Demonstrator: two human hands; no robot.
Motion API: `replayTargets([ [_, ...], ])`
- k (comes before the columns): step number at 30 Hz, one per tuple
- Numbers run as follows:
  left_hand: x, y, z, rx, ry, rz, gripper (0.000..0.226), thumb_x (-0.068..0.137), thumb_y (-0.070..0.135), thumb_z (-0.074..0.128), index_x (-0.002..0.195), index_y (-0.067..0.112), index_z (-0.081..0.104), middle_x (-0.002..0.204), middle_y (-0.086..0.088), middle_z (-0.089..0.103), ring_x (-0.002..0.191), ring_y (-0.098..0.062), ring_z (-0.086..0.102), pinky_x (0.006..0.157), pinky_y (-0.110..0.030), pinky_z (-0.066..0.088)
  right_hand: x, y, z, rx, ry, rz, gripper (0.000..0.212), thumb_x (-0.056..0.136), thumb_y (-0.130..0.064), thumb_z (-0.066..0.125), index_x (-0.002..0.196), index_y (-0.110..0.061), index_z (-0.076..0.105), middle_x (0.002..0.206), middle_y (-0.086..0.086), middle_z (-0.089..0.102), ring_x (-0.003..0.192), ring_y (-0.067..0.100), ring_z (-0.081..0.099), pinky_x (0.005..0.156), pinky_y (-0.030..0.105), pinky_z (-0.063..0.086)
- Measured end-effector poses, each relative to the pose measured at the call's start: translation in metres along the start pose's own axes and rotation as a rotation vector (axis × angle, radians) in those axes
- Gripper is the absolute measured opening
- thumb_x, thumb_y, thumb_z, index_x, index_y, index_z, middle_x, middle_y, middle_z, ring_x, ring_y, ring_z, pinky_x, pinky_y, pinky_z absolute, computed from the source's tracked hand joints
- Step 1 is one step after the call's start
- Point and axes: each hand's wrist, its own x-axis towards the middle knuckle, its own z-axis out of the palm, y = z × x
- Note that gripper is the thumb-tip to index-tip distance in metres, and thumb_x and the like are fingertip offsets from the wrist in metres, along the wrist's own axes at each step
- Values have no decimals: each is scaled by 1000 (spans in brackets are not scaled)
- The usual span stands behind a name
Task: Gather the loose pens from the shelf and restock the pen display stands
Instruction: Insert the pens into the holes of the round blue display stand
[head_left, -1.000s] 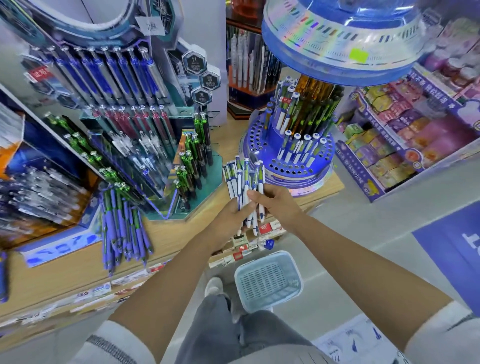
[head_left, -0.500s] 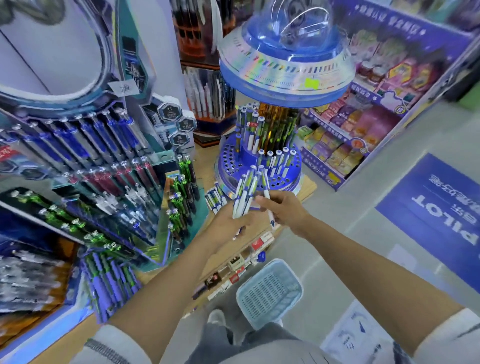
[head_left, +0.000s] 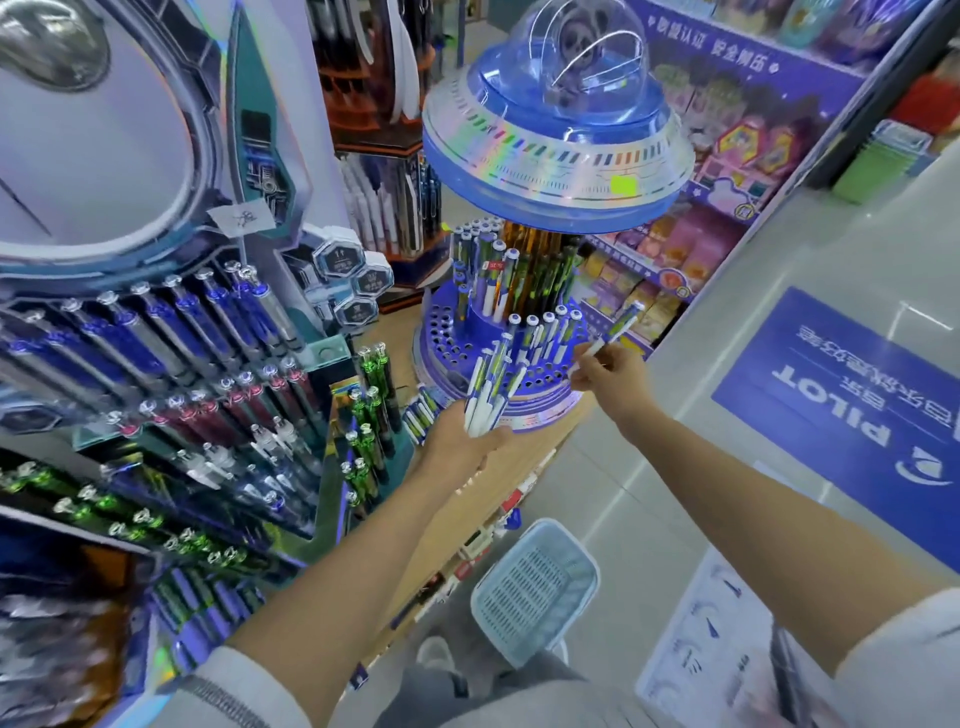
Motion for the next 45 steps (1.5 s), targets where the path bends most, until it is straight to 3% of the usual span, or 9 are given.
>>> replayTargets([
  [2, 0, 0, -1, -19, -6, 0, 21, 84, 22, 74, 94, 17, 57, 62, 0, 51, 44, -12, 41, 44, -23, 36, 3, -4, 3, -52, 44, -15, 18, 97, -14, 53, 102, -1, 65, 84, 12, 65, 74, 22, 60, 73, 32, 49],
  [8, -2, 1, -4, -52, -54, -1, 19, 86, 25, 71, 94, 16, 57, 64, -3, 49, 48, -13, 42, 49, -27, 35, 14, -5, 10, -281, 151, -54, 10, 94, -15, 60, 90, -6, 62, 85, 10, 64, 74, 21, 54, 57, 25, 36],
  [11, -5, 4, -5, -73, -93, -6, 14, 90, 25, 67, 97, 21, 55, 62, -1, 48, 51, -11, 41, 50, -26, 36, 18, -6, 10, -341, 211, -86, 12, 92, -13, 62, 86, -9, 53, 82, 7, 59, 75, 23, 52, 64, 29, 35],
  [14, -7, 3, -6, -63, -107, -7, 18, 91, 25, 64, 106, 19, 56, 66, 0, 50, 55, -11, 42, 52, -25, 38, 18, -8, 10, -360, 225, -102, 11, 92, -12, 62, 96, -9, 53, 90, 1, 60, 79, 20, 54, 68, 27, 35],
  [17, -7, 2, -6, -72, -113, -15, 17, 92, 24, 63, 106, 21, 56, 61, 3, 49, 53, -8, 42, 50, -21, 38, 17, -10, 10, -350, 233, -134, 10, 92, -12, 63, 92, -14, 53, 91, -2, 59, 80, 18, 54, 69, 26, 35],
  [23, -7, 3, -4, -81, -94, 16, 18, 93, 23, 62, 107, 13, 57, 63, 0, 48, 53, -10, 42, 50, -22, 38, 21, 1, 7, -331, 192, -188, 10, 89, -16, 66, 80, -13, 63, 77, 1, 62, 70, 15, 54, 62, 24, 37],
  [33, -6, -1, -6, -77, -77, 10, 18, 92, 25, 63, 107, 16, 58, 65, 2, 52, 57, -9, 46, 53, -23, 41, 23, 3, 8, -340, 181, -203, 8, 91, -15, 64, 83, -14, 62, 80, 1, 62, 70, 11, 54, 59, 18, 37],
  [41, -5, 3, -6, -103, -71, 15, 14, 93, 21, 62, 104, 15, 57, 63, 3, 51, 54, -7, 45, 50, -21, 41, 24, 8, 8, -265, 212, -228, 8, 90, -13, 65, 82, -12, 63, 81, 5, 67, 73, 15, 60, 67, 22, 42],
  [45, -5, 3, -6, -104, -66, 19, 12, 93, 21, 62, 103, 16, 58, 62, 4, 51, 53, -6, 46, 50, -20, 42, 27, 9, 10, -273, 199, -234, 4, 90, -15, 67, 89, -11, 65, 85, 4, 68, 75, 14, 60, 65, 14, 41],
])
